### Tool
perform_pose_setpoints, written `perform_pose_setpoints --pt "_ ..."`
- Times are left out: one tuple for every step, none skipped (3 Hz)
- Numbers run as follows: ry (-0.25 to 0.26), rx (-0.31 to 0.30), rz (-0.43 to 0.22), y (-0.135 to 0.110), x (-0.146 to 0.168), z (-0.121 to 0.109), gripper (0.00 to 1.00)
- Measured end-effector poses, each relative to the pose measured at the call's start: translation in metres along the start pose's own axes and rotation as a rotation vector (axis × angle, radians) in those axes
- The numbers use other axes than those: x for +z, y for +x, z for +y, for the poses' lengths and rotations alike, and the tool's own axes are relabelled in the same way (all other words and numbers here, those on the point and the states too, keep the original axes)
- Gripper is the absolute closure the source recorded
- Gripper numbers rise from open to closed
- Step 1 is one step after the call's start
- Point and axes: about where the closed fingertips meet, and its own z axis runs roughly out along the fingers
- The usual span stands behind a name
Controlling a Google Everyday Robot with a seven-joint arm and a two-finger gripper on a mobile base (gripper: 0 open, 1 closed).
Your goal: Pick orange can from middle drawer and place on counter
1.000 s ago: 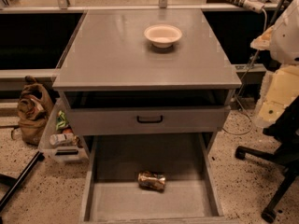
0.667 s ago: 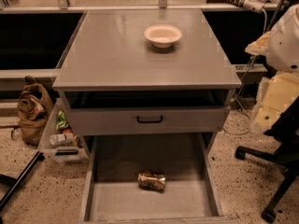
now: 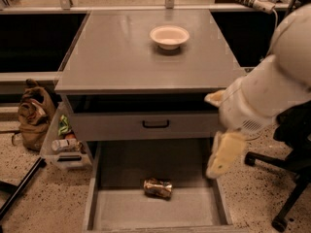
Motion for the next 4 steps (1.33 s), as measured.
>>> perform_pose_setpoints --pt "-0.034 -0.012 -0.083 -0.012 0.096 0.014 0.0" --pt "-0.034 -0.012 -0.083 -0.012 0.096 0.014 0.0" --pt "-0.007 0.018 -0.109 -0.014 0.116 0.01 0.0" --pt "0.013 0.151 -0.15 0.006 0.162 0.026 0.0"
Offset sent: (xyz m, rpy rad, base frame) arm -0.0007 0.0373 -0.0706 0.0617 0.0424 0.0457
